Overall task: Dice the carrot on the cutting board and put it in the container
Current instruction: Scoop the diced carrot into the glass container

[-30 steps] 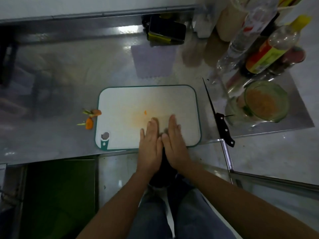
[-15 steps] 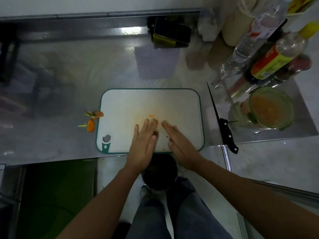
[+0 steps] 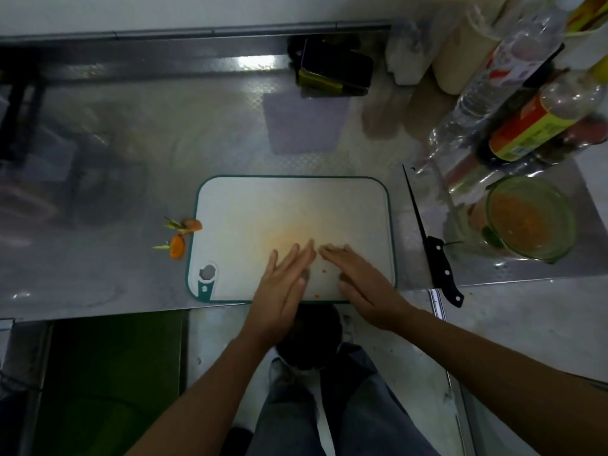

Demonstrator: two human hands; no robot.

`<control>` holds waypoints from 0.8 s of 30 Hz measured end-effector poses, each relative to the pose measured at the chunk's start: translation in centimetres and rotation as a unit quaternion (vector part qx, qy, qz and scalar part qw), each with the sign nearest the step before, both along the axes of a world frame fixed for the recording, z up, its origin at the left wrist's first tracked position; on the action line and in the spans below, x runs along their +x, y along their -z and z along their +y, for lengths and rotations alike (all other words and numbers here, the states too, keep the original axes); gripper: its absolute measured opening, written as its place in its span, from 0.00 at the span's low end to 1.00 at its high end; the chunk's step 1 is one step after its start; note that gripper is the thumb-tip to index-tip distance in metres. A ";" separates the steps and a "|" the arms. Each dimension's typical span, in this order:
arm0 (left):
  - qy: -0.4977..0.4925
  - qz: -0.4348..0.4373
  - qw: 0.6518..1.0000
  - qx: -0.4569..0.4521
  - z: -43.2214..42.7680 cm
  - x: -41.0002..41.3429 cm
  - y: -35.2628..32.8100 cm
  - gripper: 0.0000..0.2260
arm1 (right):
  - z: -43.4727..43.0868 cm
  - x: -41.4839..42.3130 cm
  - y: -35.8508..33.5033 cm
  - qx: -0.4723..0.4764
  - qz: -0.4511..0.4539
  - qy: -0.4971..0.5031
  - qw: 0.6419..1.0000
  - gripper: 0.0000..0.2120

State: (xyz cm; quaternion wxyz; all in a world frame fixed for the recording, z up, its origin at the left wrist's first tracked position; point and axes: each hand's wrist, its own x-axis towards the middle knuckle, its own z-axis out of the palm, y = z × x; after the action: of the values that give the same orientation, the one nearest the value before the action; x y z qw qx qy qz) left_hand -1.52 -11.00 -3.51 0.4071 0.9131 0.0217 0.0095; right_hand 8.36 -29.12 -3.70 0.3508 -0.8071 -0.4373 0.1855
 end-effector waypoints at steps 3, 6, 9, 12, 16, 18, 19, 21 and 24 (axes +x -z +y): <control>-0.064 -0.006 0.996 -0.065 -0.2 0.3 -0.8 0.23 | 1.2 2.0 -0.6 0.028 0.009 0.058 0.998 0.23; -0.134 0.022 0.991 0.008 1.2 2.9 -0.5 0.26 | 4.5 4.7 -0.3 -0.043 0.001 0.130 0.991 0.27; -0.124 0.063 0.989 0.053 1.5 3.5 -0.1 0.29 | 5.0 4.2 0.9 -0.103 -0.031 0.071 0.992 0.29; -0.068 0.024 0.997 0.003 0.3 0.8 -0.7 0.24 | 2.9 1.4 0.8 -0.067 -0.040 -0.038 0.996 0.27; -0.061 0.022 0.995 -0.080 -0.2 -2.1 -2.0 0.21 | 0.0 -0.6 -0.9 -0.032 0.035 -0.050 0.998 0.25; -0.088 -0.003 0.996 -0.003 0.8 -1.7 -1.5 0.24 | 0.0 0.2 -1.2 -0.028 0.016 -0.009 0.999 0.26; -0.113 0.003 0.992 0.051 1.4 -1.4 -0.9 0.25 | 0.3 0.7 -1.1 -0.041 0.001 0.024 0.999 0.28; -0.156 0.046 0.982 0.097 1.8 -1.2 -0.2 0.26 | 0.9 1.0 -0.6 -0.082 -0.008 0.095 0.992 0.32; -0.119 0.077 0.986 0.089 -0.7 -2.1 0.2 0.25 | 1.2 -1.5 0.6 -0.122 -0.033 0.092 0.988 0.31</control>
State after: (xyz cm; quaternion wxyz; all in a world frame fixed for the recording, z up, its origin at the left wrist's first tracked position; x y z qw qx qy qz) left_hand -3.64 -11.72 -3.74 0.3174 0.9344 0.1612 -0.0108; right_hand 6.90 -27.92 -4.31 0.2508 -0.8863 -0.3463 0.1780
